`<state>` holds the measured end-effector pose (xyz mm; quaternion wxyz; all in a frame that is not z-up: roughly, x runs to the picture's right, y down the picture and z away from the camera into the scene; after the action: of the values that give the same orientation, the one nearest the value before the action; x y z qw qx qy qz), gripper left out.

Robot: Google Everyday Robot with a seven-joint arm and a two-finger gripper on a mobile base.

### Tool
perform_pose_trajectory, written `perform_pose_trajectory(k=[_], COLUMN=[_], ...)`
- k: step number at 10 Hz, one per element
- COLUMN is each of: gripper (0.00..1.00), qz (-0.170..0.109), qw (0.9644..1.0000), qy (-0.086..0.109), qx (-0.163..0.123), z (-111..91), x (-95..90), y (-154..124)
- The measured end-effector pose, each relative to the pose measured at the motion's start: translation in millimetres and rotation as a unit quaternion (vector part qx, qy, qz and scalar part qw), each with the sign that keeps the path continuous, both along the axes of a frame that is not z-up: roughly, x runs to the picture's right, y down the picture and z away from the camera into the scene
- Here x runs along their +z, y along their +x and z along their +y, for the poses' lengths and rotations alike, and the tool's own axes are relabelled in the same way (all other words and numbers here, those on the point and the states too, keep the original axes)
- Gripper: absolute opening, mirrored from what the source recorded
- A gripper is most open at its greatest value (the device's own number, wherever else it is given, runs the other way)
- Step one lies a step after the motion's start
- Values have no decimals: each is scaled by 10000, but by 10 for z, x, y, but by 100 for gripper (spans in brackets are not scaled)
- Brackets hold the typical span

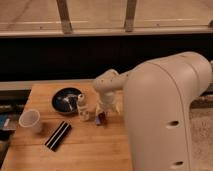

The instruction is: Place the pepper in the ceramic cup

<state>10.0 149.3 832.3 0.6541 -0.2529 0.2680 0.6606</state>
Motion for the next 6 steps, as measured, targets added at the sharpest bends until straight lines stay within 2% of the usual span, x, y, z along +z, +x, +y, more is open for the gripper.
perform_pose_trajectory(k=[4,6], gripper=[70,55], qz=[-33,-54], qw=[9997,9996], qy=[-232,-267], qx=[34,11], z=[111,142], x=[110,126], y=[-76,-128])
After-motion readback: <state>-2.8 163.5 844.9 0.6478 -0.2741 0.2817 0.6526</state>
